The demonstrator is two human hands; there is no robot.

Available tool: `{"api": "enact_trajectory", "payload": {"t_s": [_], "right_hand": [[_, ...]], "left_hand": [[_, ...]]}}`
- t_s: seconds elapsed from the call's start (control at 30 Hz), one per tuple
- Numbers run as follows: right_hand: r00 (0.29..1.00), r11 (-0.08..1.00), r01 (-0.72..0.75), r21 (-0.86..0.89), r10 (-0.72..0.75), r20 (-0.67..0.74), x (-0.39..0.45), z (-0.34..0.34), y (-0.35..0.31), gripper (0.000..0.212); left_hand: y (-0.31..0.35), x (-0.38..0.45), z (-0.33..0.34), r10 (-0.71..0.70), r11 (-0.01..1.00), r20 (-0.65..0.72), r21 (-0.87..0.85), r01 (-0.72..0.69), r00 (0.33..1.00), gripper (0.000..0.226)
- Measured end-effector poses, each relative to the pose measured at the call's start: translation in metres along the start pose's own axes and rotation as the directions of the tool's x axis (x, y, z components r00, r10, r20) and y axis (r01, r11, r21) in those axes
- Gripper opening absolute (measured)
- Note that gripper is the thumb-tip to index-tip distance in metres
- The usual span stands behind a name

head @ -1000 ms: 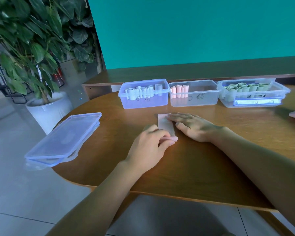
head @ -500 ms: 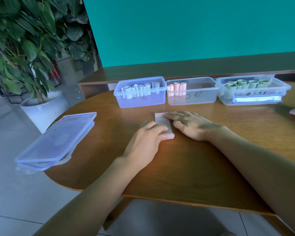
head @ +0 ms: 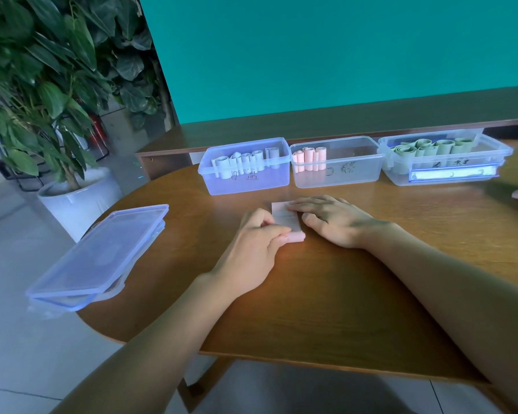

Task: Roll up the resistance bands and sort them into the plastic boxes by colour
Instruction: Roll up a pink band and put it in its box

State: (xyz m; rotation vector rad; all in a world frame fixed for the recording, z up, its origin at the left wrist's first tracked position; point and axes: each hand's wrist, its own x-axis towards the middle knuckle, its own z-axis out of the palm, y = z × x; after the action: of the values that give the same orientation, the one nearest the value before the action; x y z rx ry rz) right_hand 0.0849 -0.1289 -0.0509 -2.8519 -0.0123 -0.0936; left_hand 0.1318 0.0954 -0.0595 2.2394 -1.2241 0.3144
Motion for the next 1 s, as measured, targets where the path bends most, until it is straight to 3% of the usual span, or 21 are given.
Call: {"api": "enact_trajectory", "payload": {"t_s": [0.13, 0.27, 0.43, 0.63, 0.77, 0.83, 0.93, 1.0], "right_hand": [[1.000, 1.000, -0.004, 0.019, 0.004, -0.007, 0.001, -0.001, 0.000, 0.047], [1.000, 1.000, -0.003, 0.018, 0.003, -0.013, 0.001, 0.000, 0.000, 0.046], [1.000, 0.999, -0.007, 0.043, 0.008, -0.025, 0.003, -0.001, 0.000, 0.046], [0.999, 0.994, -0.002, 0.109, 0.007, -0.045, 0.010, 0.000, 0.005, 0.046], [0.998, 0.988, -0.001, 0.153, 0.011, -0.066, 0.014, 0.002, 0.008, 0.053], [0.997, 0.988, 0.005, 0.153, 0.008, -0.079, 0.016, 0.003, 0.009, 0.061], [0.996, 0.990, 0.020, 0.138, -0.008, -0.087, 0.019, 0.004, 0.009, 0.070], [0.996, 0.991, 0.028, 0.127, -0.017, -0.092, 0.021, 0.004, 0.009, 0.069]], "left_hand": [[-0.003, 0.007, 0.000, 0.005, 1.000, -0.008, 0.026, -0.005, 1.000, 0.028], [-0.006, 0.011, 0.001, 0.032, 0.998, -0.049, 0.054, -0.029, 0.998, 0.015], [-0.009, 0.011, 0.004, 0.050, 0.996, -0.089, 0.078, -0.043, 0.995, 0.025], [-0.011, 0.020, 0.005, 0.003, 1.000, -0.023, 0.021, -0.003, 1.000, 0.036], [-0.017, 0.030, 0.008, -0.054, 0.998, 0.034, 0.035, 0.053, 0.998, 0.029], [-0.019, 0.034, 0.008, -0.048, 0.998, 0.014, 0.030, 0.048, 0.999, 0.028], [-0.022, 0.036, 0.008, -0.014, 1.000, -0.036, 0.006, 0.014, 0.999, 0.009], [-0.025, 0.036, 0.009, 0.007, 1.000, -0.062, 0.025, -0.005, 0.998, 0.013]]}}
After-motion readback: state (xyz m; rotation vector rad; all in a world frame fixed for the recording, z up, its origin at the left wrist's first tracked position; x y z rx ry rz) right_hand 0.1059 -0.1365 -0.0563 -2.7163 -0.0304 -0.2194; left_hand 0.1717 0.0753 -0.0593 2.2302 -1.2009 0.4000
